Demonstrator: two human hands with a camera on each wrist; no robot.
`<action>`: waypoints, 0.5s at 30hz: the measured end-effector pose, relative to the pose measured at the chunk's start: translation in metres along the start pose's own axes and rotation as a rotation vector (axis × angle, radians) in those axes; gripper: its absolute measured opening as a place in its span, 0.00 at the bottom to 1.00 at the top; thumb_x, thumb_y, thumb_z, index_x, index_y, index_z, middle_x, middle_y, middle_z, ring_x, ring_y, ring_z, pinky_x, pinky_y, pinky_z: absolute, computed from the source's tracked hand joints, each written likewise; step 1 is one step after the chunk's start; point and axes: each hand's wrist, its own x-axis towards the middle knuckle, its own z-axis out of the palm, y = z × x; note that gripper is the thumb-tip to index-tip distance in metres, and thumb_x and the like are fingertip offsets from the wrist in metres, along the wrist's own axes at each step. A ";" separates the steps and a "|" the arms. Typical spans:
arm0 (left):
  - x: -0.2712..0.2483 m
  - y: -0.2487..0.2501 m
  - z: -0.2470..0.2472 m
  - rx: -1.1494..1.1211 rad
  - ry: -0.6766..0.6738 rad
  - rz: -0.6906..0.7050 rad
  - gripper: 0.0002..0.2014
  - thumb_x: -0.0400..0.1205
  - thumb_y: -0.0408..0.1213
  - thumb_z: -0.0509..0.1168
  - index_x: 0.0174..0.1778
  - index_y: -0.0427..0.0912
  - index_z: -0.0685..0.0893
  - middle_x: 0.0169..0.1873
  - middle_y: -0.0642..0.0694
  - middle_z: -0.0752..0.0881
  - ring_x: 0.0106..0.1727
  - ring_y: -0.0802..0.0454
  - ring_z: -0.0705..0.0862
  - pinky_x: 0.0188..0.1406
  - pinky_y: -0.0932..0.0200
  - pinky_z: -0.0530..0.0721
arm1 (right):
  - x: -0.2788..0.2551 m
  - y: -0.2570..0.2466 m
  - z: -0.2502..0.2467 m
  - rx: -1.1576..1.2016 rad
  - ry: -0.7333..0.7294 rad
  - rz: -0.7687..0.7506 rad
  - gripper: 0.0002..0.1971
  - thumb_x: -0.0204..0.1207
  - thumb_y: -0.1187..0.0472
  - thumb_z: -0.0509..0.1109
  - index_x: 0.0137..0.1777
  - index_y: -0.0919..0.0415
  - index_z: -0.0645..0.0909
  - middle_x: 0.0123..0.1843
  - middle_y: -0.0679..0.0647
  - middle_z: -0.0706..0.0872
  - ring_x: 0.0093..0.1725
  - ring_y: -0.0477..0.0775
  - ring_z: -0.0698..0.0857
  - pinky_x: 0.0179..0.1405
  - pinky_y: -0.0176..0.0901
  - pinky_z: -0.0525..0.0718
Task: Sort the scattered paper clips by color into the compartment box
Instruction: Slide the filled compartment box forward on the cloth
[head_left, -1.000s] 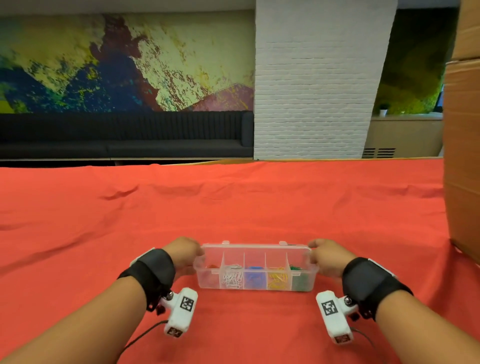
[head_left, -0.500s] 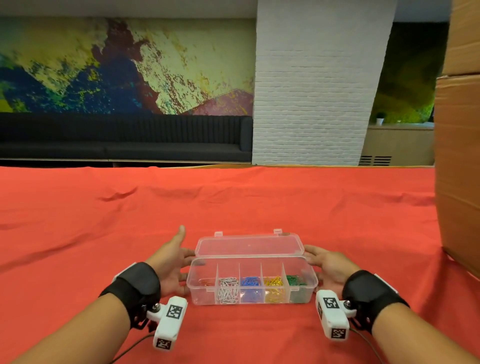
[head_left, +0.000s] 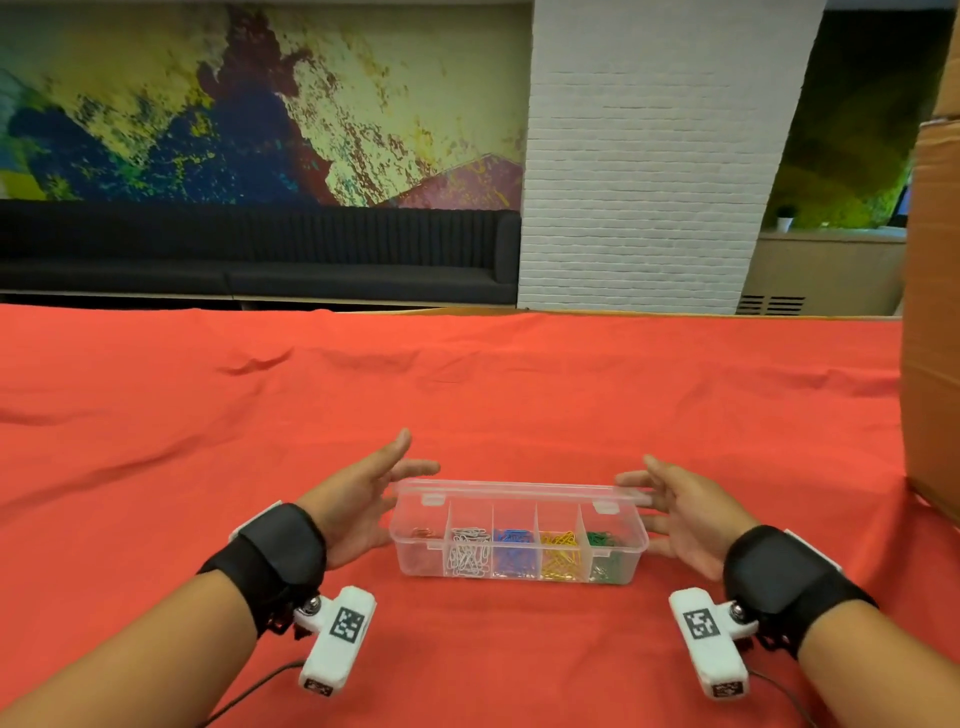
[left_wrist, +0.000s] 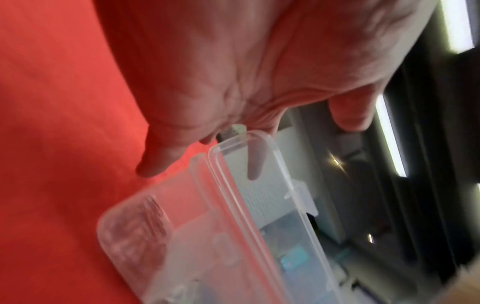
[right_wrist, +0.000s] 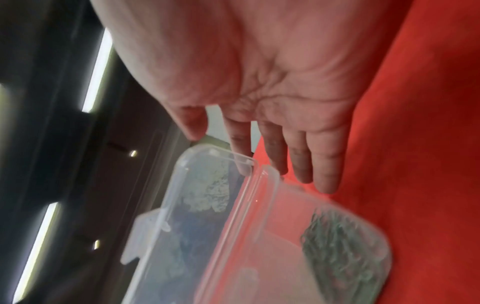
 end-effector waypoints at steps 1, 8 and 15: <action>-0.001 0.000 0.001 0.126 0.051 0.034 0.32 0.76 0.69 0.61 0.63 0.47 0.88 0.68 0.46 0.83 0.72 0.49 0.79 0.74 0.44 0.74 | 0.001 0.000 0.001 -0.144 0.012 -0.026 0.16 0.83 0.48 0.63 0.56 0.60 0.84 0.55 0.58 0.89 0.51 0.59 0.87 0.46 0.51 0.85; -0.002 -0.011 0.002 1.351 0.095 0.373 0.29 0.79 0.56 0.67 0.76 0.50 0.77 0.81 0.50 0.68 0.79 0.56 0.68 0.78 0.63 0.62 | -0.020 -0.009 0.005 -1.137 -0.036 -0.416 0.15 0.74 0.57 0.75 0.61 0.51 0.83 0.62 0.45 0.83 0.63 0.44 0.79 0.65 0.37 0.72; -0.001 -0.017 -0.003 1.538 0.106 0.503 0.34 0.77 0.50 0.72 0.79 0.50 0.71 0.78 0.50 0.74 0.77 0.52 0.73 0.76 0.61 0.67 | -0.111 -0.001 0.039 -1.529 -0.425 -0.340 0.09 0.63 0.50 0.74 0.41 0.51 0.83 0.34 0.44 0.85 0.34 0.41 0.82 0.37 0.42 0.81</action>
